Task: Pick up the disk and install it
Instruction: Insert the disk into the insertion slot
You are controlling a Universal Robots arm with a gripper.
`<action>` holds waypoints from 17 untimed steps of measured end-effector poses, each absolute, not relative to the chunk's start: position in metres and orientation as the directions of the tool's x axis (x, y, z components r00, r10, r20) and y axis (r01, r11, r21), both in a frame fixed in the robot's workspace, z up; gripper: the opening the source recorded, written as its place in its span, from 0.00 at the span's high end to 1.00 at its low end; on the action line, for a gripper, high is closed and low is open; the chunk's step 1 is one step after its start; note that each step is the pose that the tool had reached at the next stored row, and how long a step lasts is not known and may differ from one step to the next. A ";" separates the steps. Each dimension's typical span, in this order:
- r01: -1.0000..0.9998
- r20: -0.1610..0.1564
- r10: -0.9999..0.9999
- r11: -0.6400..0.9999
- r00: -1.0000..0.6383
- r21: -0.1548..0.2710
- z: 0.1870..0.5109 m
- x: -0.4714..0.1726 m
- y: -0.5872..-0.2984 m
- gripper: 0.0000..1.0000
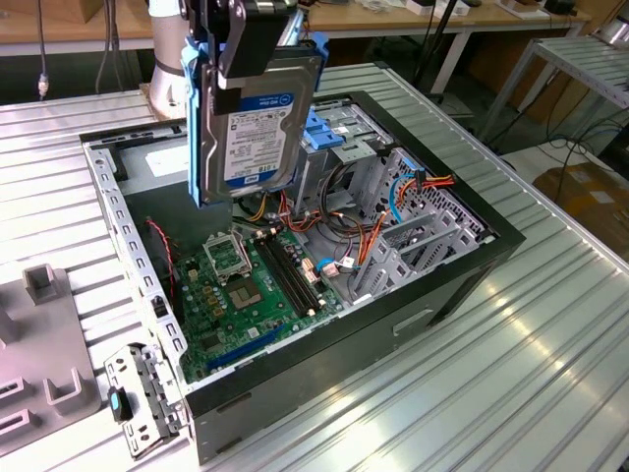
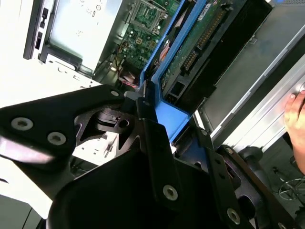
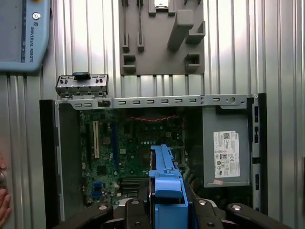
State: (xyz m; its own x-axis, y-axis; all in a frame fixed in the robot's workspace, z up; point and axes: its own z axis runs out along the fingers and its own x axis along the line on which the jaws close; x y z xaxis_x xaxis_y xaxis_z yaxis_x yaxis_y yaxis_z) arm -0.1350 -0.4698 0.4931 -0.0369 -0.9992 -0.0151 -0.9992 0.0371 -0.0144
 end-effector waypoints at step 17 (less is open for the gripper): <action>-0.999 0.000 -0.999 0.037 -0.037 -0.015 0.490 -0.101 -0.470 0.63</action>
State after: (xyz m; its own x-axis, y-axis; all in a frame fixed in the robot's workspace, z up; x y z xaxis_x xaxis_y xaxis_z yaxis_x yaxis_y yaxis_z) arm -0.1007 -0.4705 0.4897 -0.0369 -0.9993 0.0003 -0.9992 0.0369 -0.0150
